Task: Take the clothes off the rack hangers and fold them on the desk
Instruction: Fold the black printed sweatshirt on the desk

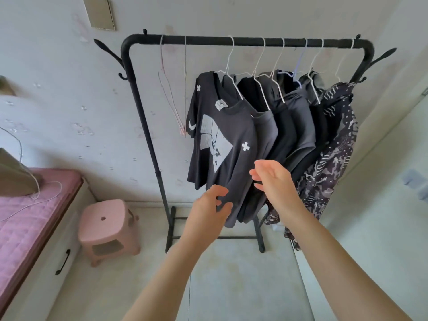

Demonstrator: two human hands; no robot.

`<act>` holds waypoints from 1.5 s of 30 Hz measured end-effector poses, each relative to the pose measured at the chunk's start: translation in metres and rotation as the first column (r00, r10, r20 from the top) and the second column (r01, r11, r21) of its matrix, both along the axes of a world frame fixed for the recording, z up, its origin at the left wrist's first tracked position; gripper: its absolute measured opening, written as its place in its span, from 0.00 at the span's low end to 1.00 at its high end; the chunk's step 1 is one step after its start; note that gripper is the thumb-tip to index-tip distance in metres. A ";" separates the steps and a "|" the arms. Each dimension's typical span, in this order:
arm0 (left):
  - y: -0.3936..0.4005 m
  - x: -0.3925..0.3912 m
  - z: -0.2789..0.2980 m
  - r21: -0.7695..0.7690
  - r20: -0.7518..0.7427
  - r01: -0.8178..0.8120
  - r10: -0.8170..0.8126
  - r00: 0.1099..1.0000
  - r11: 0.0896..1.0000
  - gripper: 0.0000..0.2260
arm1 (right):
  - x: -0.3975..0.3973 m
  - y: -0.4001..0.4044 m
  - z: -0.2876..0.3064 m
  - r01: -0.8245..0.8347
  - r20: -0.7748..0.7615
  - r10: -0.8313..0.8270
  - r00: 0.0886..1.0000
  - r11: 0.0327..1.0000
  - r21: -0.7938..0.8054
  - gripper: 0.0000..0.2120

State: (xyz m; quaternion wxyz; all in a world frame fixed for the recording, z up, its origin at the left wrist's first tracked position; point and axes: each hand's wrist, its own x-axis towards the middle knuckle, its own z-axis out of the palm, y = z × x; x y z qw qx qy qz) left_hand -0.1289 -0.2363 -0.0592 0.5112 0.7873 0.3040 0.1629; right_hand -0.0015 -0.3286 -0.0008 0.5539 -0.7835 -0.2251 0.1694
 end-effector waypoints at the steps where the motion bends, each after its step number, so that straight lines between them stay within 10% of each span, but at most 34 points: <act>1: 0.009 0.013 0.005 0.018 0.000 0.011 -0.011 1.000 1.000 0.12 | 0.010 0.011 0.007 -0.001 0.006 0.001 1.000 1.000 -0.001 0.05; 18: 0.100 0.211 0.061 0.085 0.077 -0.122 0.115 0.990 0.989 0.28 | 0.190 0.171 0.094 -0.107 0.044 0.105 0.993 0.994 0.030 0.16; 25: 0.115 0.263 0.066 0.010 0.049 -0.195 0.195 0.980 0.981 0.41 | 0.228 0.218 0.100 -0.239 -0.242 0.242 0.939 0.970 0.044 0.20; 45: 0.128 0.239 0.085 -0.049 0.058 -0.116 0.119 0.991 0.992 0.18 | 0.219 0.243 0.120 -0.260 -0.467 0.349 0.812 0.934 0.247 0.03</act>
